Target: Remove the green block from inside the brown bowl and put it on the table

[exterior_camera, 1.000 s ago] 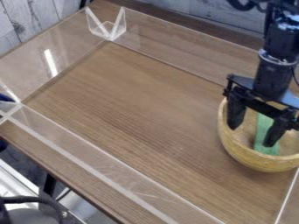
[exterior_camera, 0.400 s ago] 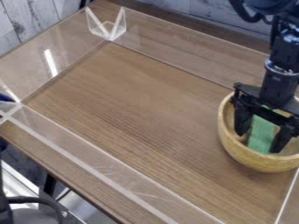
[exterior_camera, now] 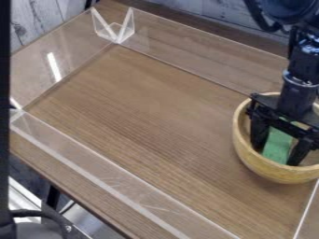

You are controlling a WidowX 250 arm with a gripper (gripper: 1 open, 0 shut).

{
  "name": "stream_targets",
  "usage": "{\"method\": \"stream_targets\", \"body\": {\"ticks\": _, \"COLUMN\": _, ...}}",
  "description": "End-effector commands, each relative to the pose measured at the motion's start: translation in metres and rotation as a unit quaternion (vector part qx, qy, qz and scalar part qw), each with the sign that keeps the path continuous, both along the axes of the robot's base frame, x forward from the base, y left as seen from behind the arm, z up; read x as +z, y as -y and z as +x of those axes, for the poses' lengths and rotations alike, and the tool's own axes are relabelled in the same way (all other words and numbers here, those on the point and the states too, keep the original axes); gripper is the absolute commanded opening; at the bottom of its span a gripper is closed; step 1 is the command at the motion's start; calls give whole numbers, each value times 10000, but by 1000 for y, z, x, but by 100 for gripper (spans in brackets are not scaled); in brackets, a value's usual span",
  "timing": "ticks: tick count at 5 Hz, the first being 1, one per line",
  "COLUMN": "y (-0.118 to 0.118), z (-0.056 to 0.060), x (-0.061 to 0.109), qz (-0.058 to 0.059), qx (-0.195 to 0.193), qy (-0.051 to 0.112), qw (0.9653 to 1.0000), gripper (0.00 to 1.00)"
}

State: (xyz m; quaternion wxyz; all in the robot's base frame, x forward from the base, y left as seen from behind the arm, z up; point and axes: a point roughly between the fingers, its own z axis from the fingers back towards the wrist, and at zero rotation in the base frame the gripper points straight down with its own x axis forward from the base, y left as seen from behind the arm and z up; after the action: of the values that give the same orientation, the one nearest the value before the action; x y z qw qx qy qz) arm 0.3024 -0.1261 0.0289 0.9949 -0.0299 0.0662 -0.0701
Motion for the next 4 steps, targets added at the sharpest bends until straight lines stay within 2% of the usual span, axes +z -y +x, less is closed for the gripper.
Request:
{"method": "stream_targets", "body": {"ticks": 1, "y": 8, "z": 13, "x": 16, "qz": -146, "qx": -17, "qy": 380, "qw": 9992, "gripper": 100}}
{"method": "stream_targets", "body": {"ticks": 4, "y": 10, "z": 16, "x": 12, "qz": -244, "qx": 110, "qy": 545, "qw": 9982, "gripper": 100}}
